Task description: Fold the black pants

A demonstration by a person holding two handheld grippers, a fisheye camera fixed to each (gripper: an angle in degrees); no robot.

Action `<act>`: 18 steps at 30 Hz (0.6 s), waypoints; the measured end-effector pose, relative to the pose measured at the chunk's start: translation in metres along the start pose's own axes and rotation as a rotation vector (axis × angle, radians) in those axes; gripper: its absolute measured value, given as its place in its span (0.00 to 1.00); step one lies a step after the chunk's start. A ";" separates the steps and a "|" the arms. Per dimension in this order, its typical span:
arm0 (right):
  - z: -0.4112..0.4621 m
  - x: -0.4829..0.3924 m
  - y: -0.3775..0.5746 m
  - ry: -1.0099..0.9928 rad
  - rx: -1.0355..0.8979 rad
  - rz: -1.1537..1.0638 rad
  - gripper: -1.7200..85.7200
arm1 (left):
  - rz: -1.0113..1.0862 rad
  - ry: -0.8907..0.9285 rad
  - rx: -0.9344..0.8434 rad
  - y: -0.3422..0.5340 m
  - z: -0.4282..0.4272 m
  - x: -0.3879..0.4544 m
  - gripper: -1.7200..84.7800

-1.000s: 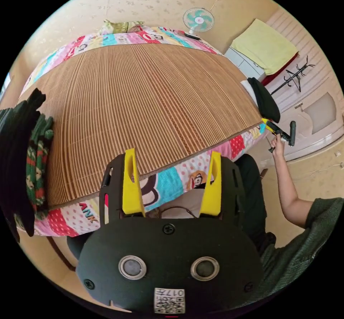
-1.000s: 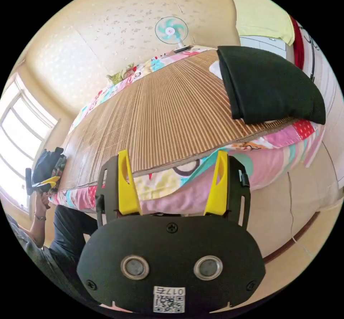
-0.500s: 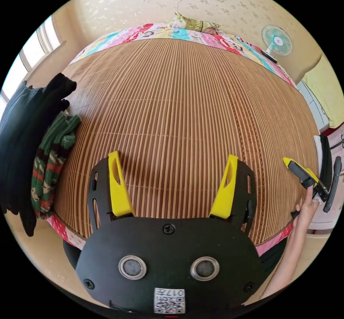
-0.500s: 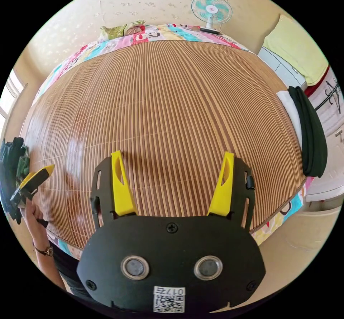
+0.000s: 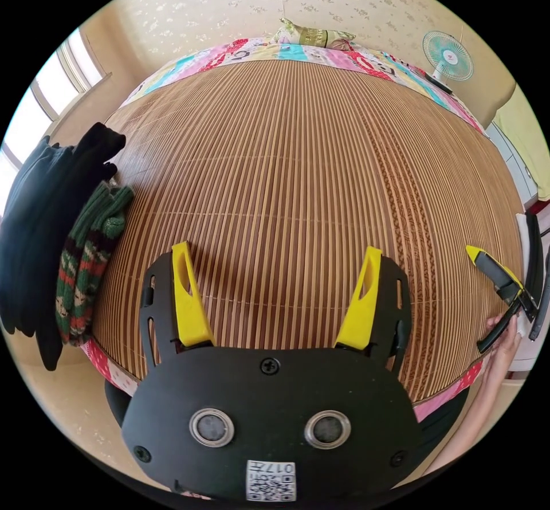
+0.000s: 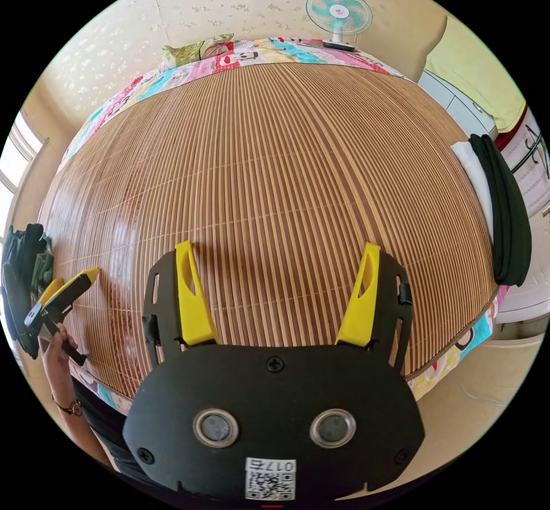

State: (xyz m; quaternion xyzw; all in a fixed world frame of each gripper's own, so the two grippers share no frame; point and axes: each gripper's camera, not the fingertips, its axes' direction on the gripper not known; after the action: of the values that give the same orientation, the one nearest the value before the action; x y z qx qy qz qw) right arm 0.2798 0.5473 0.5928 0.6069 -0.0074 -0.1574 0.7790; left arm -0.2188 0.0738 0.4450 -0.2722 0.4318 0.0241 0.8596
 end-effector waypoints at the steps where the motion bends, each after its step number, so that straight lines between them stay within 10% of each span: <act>1: 0.002 0.003 0.008 0.000 0.000 0.000 0.45 | 0.002 0.002 0.001 -0.001 -0.003 -0.002 0.46; 18: -0.004 0.097 0.130 0.001 -0.001 0.000 0.45 | 0.006 0.000 0.001 -0.078 -0.091 -0.087 0.46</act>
State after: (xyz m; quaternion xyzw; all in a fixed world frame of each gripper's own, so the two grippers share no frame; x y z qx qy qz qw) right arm 0.4033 0.5542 0.6973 0.6065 -0.0068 -0.1573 0.7793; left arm -0.3183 -0.0202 0.5014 -0.2704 0.4327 0.0267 0.8596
